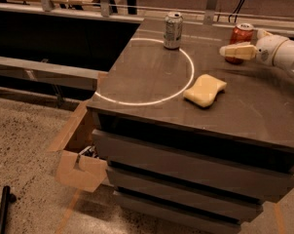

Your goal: Knock coke can over

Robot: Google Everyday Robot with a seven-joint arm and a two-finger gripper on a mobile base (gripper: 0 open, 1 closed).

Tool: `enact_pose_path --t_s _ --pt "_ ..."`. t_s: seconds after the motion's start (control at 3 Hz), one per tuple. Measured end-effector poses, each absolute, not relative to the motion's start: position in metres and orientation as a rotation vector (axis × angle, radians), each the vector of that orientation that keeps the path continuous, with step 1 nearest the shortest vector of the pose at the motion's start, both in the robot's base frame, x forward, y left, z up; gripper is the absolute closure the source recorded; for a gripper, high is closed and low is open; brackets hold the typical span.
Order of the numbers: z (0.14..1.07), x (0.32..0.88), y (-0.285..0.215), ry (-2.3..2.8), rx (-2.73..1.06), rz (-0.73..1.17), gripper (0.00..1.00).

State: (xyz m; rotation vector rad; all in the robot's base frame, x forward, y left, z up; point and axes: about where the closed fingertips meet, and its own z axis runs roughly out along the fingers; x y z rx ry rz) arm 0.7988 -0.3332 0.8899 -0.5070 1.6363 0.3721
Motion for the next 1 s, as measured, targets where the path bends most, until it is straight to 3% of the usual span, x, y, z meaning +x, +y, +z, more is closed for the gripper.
enact_pose_path --t_s 0.33,1.0 --pt "0.884 0.809 -0.327 1.636 -0.52 0.398 0.15" --pt "0.898 0.8 -0.331 1.634 -0.569 0.406 0.61"
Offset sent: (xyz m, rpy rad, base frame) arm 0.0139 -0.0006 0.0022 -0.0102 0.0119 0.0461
